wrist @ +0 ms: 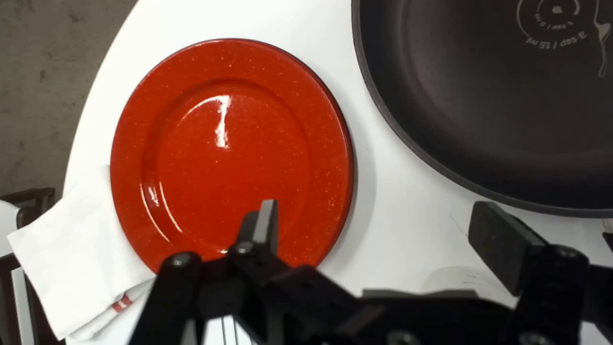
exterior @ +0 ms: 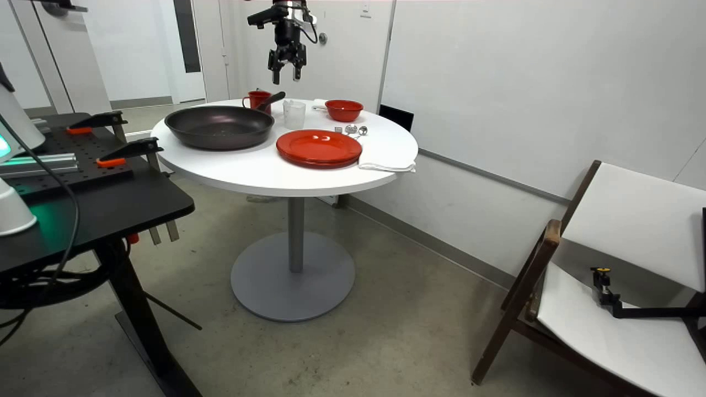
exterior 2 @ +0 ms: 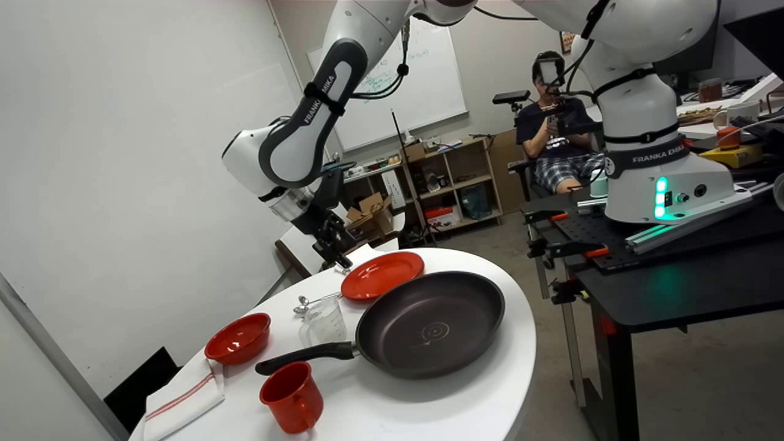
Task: Put the clear jug on the red plate
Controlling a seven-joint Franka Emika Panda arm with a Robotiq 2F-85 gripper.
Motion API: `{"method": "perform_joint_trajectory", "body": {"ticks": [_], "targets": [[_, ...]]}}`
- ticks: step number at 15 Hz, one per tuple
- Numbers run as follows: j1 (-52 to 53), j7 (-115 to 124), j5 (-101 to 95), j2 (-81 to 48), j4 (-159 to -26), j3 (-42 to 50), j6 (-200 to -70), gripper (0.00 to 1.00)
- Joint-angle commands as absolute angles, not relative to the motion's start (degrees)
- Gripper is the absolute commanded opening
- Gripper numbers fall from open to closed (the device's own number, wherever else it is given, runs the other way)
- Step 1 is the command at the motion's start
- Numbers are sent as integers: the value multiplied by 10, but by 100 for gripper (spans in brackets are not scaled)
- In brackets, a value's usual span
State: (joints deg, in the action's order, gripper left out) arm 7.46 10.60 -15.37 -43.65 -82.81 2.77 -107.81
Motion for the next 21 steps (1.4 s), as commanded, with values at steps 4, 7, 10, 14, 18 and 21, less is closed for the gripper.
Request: {"method": "perform_joint_trajectory", "body": {"ticks": [4, 7, 10, 14, 18, 21], "targets": [[82, 105, -158, -449, -816, 28, -1149, 100], [75, 102, -145, -463, -812, 24, -1175, 100], [65, 96, -125, -488, -795, 20, -1195, 100], [55, 86, -103, -522, -755, 18, -1206, 100], [53, 96, -82, -554, -700, 21, -1199, 100], [54, 98, -74, -581, -660, 23, -1191, 100]]}}
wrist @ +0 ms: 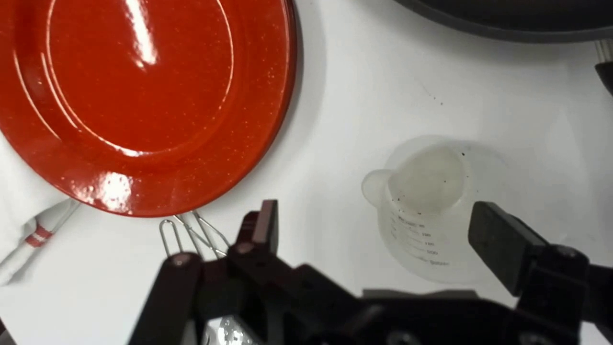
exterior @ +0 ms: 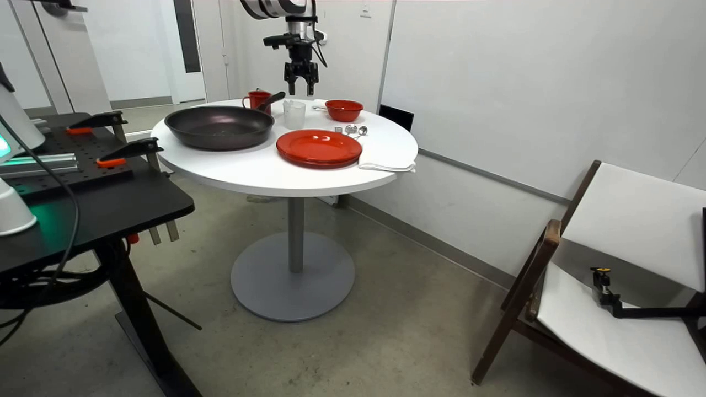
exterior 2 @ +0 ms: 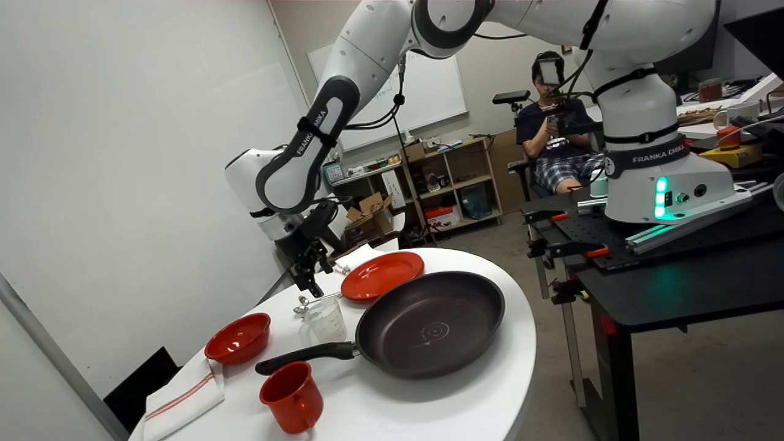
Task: Put the clear jug on the red plate
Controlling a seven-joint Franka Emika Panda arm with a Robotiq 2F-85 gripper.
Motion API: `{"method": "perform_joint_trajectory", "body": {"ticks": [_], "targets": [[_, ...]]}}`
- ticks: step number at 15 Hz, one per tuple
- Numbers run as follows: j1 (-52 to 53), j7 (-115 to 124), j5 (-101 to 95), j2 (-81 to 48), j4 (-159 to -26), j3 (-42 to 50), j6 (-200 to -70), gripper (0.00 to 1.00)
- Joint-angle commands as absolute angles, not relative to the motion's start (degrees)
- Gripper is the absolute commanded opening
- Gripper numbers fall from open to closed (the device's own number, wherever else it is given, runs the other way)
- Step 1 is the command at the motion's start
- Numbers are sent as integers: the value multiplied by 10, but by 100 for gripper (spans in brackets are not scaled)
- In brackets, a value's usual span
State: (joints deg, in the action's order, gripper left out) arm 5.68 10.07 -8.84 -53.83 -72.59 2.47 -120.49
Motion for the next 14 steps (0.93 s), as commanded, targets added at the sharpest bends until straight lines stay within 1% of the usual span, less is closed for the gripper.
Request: {"method": "perform_joint_trajectory", "body": {"ticks": [1, 10, 11, 12, 14], "targets": [[53, 96, -70, -592, -645, 23, -1187, 100], [51, 92, -65, -664, -553, 27, -1160, 100], [50, 92, -65, -670, -544, 27, -1155, 96], [50, 92, -64, -677, -535, 27, -1149, 74], [50, 91, -65, -689, -517, 27, -1138, 69]]}}
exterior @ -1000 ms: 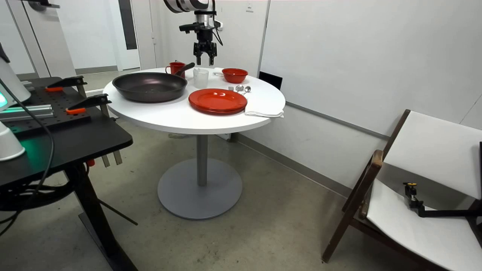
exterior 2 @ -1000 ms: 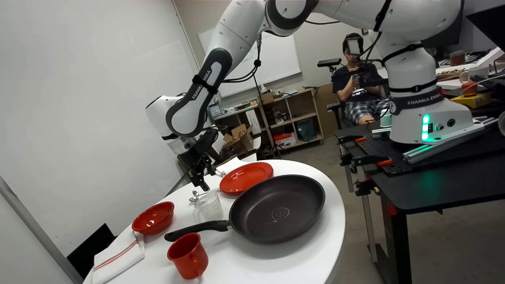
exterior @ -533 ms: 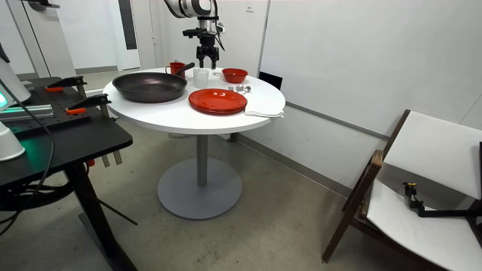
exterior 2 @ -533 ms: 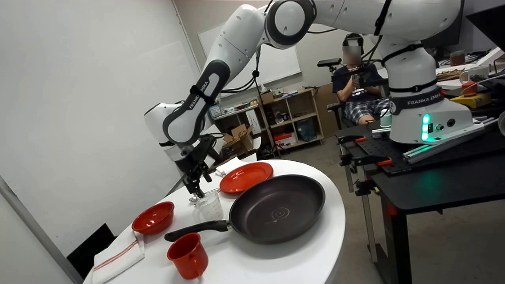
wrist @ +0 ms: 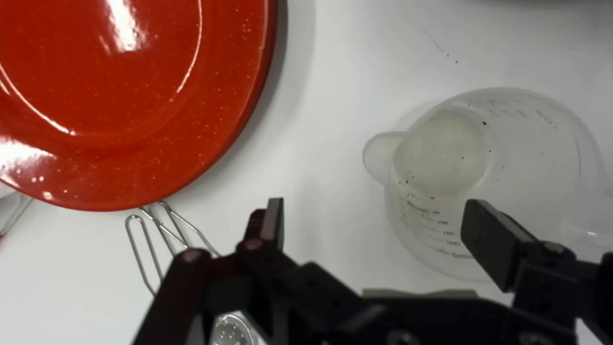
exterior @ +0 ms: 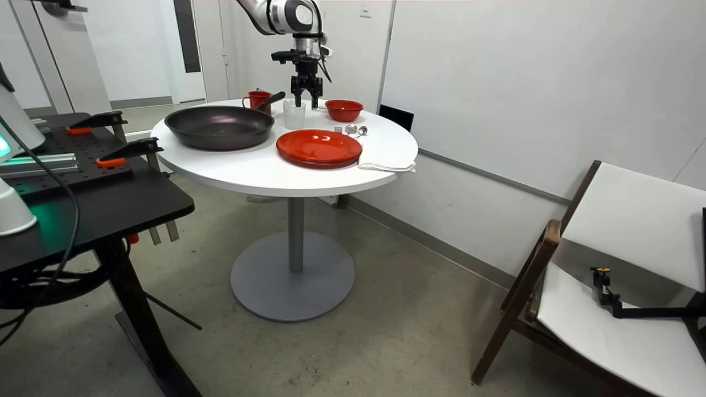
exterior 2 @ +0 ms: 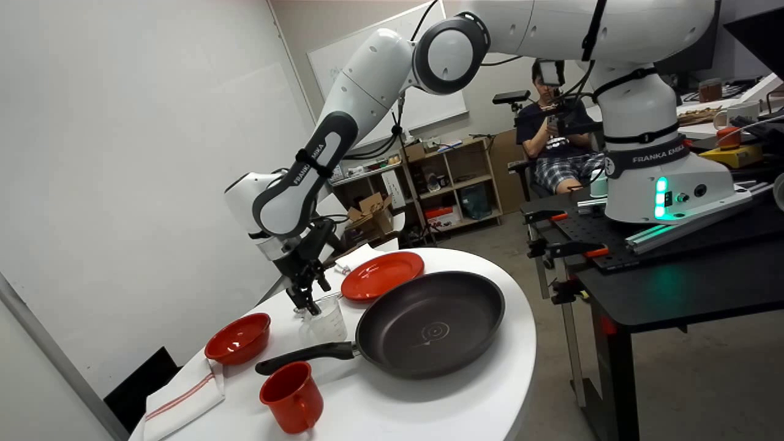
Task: Put the clear jug on the red plate
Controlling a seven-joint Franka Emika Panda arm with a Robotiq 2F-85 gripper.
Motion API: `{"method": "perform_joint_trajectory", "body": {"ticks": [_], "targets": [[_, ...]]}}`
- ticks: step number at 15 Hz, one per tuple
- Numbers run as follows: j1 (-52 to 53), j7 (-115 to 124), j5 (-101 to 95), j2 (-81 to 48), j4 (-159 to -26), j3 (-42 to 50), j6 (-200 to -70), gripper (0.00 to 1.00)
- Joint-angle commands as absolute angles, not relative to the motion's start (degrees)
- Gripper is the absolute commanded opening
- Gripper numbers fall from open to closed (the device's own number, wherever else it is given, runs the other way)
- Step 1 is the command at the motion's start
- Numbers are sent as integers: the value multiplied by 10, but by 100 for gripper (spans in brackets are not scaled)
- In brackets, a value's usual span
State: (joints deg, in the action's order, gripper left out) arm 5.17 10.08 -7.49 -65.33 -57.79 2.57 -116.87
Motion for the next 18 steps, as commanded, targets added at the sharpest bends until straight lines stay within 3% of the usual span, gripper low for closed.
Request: {"method": "perform_joint_trajectory", "body": {"ticks": [1, 9, 18], "targets": [[50, 90, -65, -694, -509, 27, -1133, 61], [48, 87, -65, -726, -459, 26, -1108, 2], [49, 93, -71, -715, -449, 25, -1080, 1]]}}
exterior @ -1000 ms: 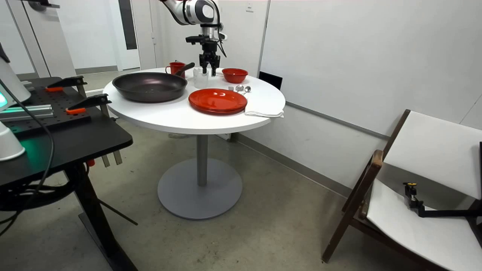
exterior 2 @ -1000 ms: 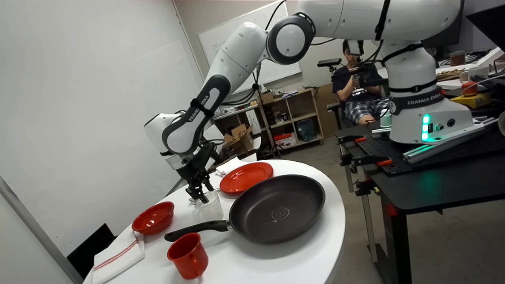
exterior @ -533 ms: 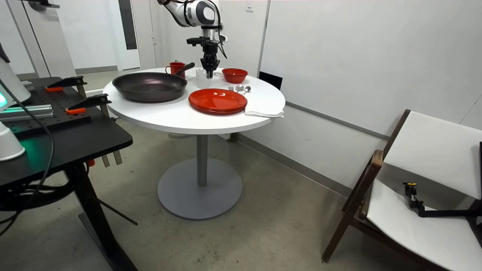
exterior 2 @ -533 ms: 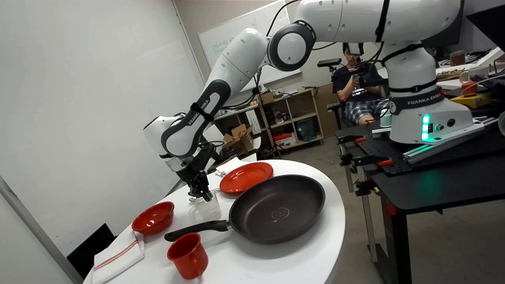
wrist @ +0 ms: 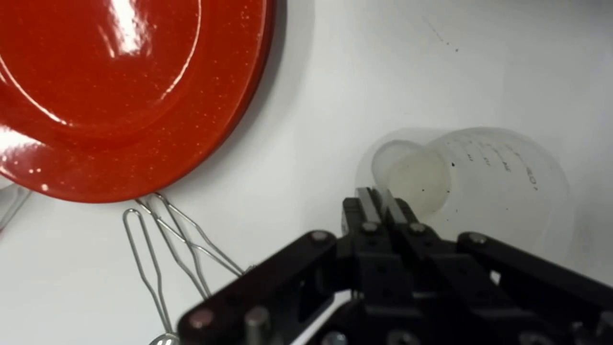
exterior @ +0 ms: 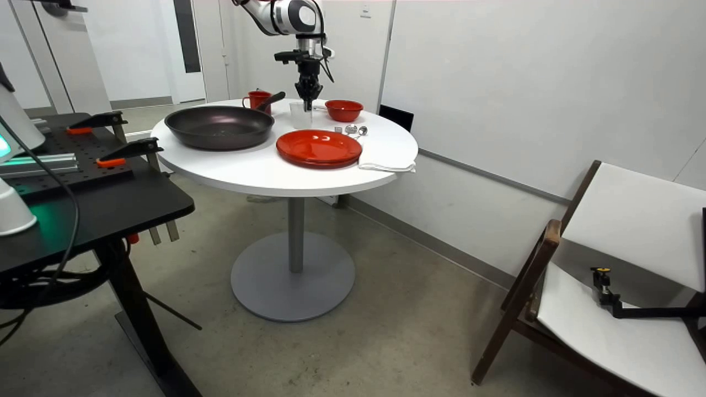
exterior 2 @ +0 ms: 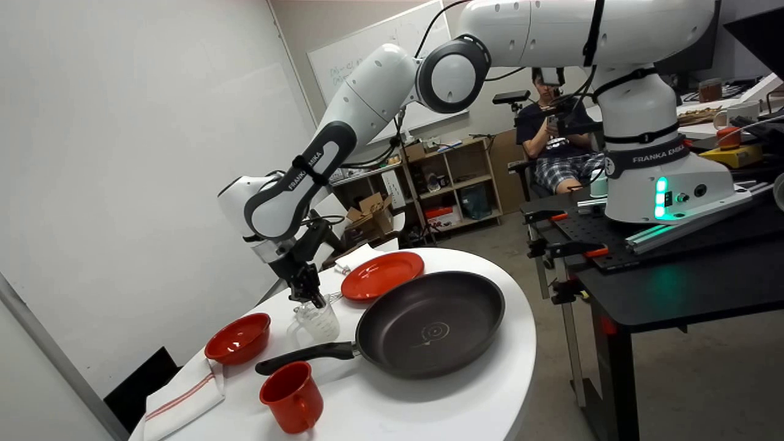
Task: Put the clear jug on the red plate
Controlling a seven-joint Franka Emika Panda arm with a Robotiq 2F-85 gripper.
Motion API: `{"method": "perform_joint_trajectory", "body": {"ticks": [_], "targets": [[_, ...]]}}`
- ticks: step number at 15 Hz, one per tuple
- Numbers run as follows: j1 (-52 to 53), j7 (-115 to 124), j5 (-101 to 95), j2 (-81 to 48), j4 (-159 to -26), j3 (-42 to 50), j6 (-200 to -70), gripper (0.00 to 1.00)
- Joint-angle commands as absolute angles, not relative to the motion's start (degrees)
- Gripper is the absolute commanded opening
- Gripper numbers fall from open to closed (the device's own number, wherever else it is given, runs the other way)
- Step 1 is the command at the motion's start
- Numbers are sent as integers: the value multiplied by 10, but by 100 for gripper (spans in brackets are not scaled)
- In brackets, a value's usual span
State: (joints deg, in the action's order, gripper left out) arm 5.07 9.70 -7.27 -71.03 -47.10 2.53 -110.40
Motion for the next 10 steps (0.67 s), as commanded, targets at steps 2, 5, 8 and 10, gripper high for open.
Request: {"method": "perform_joint_trajectory", "body": {"ticks": [2, 5, 8, 10], "targets": [[46, 97, -68, -698, -462, 24, -1078, 1], [39, 101, -65, -664, -488, 23, -1070, 1], [32, 103, -67, -631, -518, 26, -1057, 1], [26, 113, -67, -610, -542, 28, -1052, 1]]}}
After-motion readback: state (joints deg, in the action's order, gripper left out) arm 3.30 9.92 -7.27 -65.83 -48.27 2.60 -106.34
